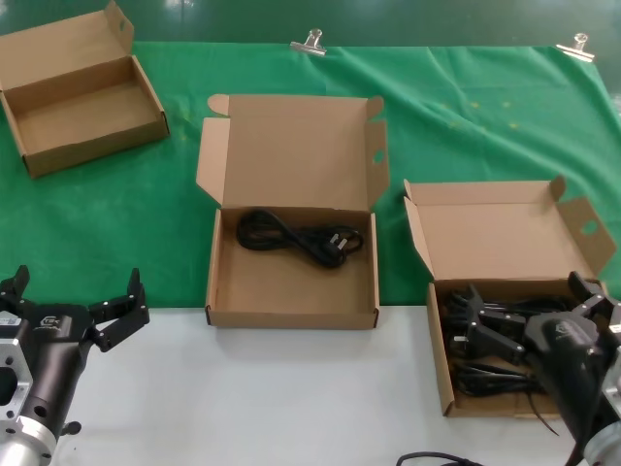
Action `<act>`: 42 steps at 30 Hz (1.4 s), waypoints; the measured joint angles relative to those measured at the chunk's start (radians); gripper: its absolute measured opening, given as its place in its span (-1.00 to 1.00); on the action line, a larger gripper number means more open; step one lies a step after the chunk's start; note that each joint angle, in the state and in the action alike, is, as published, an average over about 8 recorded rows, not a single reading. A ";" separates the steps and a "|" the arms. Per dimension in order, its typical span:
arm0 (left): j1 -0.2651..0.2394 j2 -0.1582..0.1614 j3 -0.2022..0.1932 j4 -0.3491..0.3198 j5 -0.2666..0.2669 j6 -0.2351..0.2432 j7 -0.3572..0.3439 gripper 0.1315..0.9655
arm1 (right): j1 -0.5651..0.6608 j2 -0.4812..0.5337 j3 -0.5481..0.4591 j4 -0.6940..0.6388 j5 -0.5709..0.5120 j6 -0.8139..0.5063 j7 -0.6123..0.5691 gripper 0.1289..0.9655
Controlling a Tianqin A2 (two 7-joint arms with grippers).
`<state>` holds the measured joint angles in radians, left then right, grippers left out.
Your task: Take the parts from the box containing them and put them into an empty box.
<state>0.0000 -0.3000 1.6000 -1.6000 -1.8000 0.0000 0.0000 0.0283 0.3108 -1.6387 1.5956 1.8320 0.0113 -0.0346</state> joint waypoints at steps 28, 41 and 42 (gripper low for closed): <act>0.000 0.000 0.000 0.000 0.000 0.000 0.000 1.00 | 0.000 0.000 0.000 0.000 0.000 0.000 0.000 1.00; 0.000 0.000 0.000 0.000 0.000 0.000 0.000 1.00 | 0.000 0.000 0.000 0.000 0.000 0.000 0.000 1.00; 0.000 0.000 0.000 0.000 0.000 0.000 0.000 1.00 | 0.000 0.000 0.000 0.000 0.000 0.000 0.000 1.00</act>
<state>0.0000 -0.3000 1.6000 -1.6000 -1.8000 0.0000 0.0000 0.0283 0.3108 -1.6387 1.5956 1.8320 0.0113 -0.0346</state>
